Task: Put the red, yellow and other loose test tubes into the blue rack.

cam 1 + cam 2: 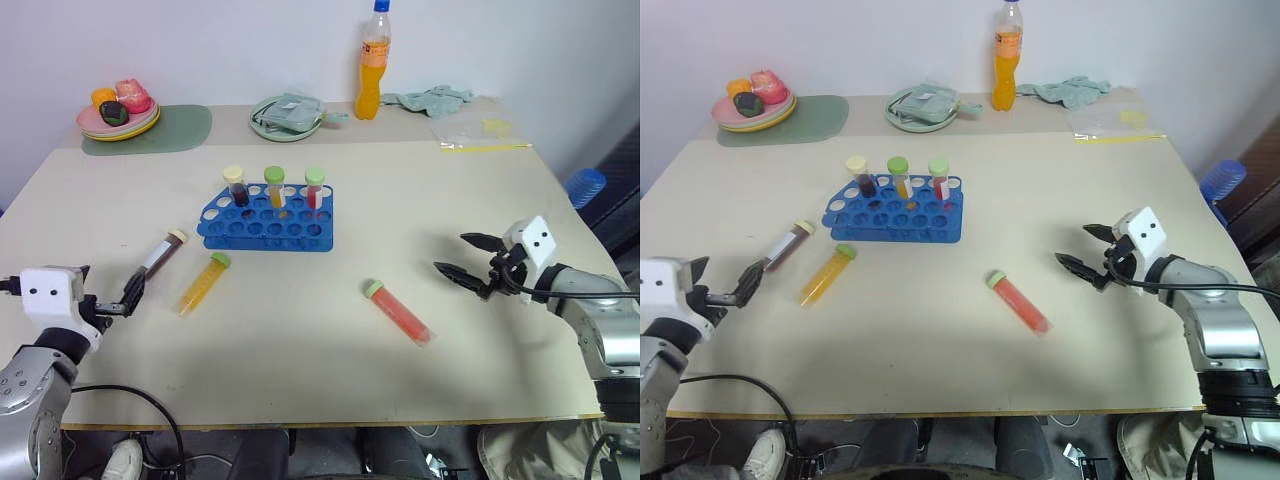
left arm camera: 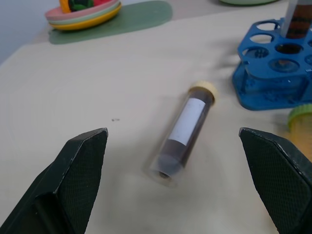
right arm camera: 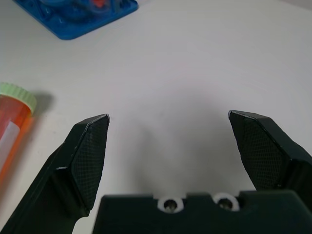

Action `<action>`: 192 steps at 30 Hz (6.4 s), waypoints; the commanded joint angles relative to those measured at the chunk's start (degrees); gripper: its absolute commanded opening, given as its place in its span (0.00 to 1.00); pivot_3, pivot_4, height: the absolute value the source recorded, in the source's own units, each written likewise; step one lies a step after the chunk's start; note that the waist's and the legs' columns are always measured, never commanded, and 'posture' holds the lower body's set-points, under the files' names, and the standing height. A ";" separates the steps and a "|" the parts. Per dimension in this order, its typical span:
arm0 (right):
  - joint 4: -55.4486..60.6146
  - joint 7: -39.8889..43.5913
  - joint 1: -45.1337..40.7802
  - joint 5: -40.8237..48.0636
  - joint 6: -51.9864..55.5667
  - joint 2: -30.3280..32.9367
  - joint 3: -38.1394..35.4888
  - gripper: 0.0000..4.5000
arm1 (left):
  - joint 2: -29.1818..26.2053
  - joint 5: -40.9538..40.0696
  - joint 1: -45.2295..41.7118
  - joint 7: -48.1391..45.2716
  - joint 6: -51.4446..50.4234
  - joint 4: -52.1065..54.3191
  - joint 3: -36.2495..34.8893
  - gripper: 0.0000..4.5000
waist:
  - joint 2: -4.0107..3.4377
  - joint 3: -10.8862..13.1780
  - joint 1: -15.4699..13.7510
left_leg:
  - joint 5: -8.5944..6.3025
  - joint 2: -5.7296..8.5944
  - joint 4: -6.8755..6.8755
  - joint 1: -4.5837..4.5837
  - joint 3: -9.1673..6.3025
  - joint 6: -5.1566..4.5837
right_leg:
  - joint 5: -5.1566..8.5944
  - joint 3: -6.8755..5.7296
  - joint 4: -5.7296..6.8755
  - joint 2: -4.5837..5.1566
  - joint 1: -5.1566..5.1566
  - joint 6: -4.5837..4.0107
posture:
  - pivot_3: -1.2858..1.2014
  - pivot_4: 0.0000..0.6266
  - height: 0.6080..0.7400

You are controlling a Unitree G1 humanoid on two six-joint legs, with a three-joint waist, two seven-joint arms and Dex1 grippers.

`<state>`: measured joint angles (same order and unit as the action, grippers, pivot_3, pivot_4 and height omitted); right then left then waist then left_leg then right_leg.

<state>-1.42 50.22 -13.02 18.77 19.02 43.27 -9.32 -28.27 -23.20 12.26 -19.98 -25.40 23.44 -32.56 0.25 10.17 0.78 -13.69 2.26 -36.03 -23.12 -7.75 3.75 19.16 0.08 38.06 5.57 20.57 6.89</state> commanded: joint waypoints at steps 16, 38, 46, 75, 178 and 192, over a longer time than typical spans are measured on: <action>4.48 -1.85 0.04 1.32 2.21 -1.45 -0.93 0.96 | -2.25 -0.28 -4.16 0.02 0.58 0.94 -0.47 0.99 | 0.00 0.00 -0.03 | 0.00 0.00 0.02 -0.02 0.03 0.00 | 0.00 0.04 0.00 0.00 0.05 0.00 | 0.52 0.24 1.00; 33.66 -13.53 -4.51 6.74 37.15 1.70 4.99 0.96 | -7.77 -4.42 -11.76 -16.20 3.13 -2.59 8.38 0.99 | -0.10 0.06 0.07 | 0.00 -0.01 0.08 -0.19 0.10 0.00 | -0.01 0.25 0.04 -0.01 0.37 0.01 | 0.52 0.24 1.00; 44.04 -22.43 -17.93 17.38 73.15 -4.09 4.58 0.96 | -11.73 -0.29 -10.75 -28.31 7.97 -0.80 22.56 0.99 | -0.07 0.05 -0.01 | 0.00 -0.05 0.17 -0.29 0.11 -0.01 | -0.02 0.39 0.03 -0.02 0.57 -0.02 | 0.52 0.24 1.00; 11.66 -91.98 -35.61 94.05 60.52 9.18 36.89 0.85 | -6.81 2.22 -7.19 -28.89 12.43 3.06 33.57 1.00 | -0.07 0.07 0.38 | -0.04 -0.10 0.19 -0.32 0.51 -0.12 | -0.02 0.60 0.08 -0.05 0.75 0.00 | 0.52 0.24 1.00; 23.91 -4.26 -9.00 -3.83 3.54 -12.32 19.98 0.99 | -25.99 -5.61 -25.48 -6.24 -39.06 1.45 19.29 1.00 | -0.06 0.14 1.85 | 0.14 -0.26 0.42 -0.14 0.45 0.20 | -0.13 0.88 0.28 -0.45 0.92 -0.04 | 0.52 0.24 1.00; 26.65 -2.18 -10.28 -2.80 5.89 -13.42 22.47 0.99 | -32.54 -9.00 -53.30 -9.80 -67.10 -12.49 44.63 1.00 | 0.16 0.26 1.79 | 0.14 -0.26 0.38 -0.19 0.53 0.21 | -0.12 0.89 0.30 -0.47 0.95 -0.03 | 0.52 0.24 1.00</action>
<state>22.54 48.46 -22.66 15.06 25.17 30.46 13.30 -60.50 -33.21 -39.91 -29.92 -92.04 11.34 11.45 0.41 10.43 2.57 -13.54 2.00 -35.65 -23.32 -7.22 3.97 19.04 0.97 38.36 5.10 21.53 6.86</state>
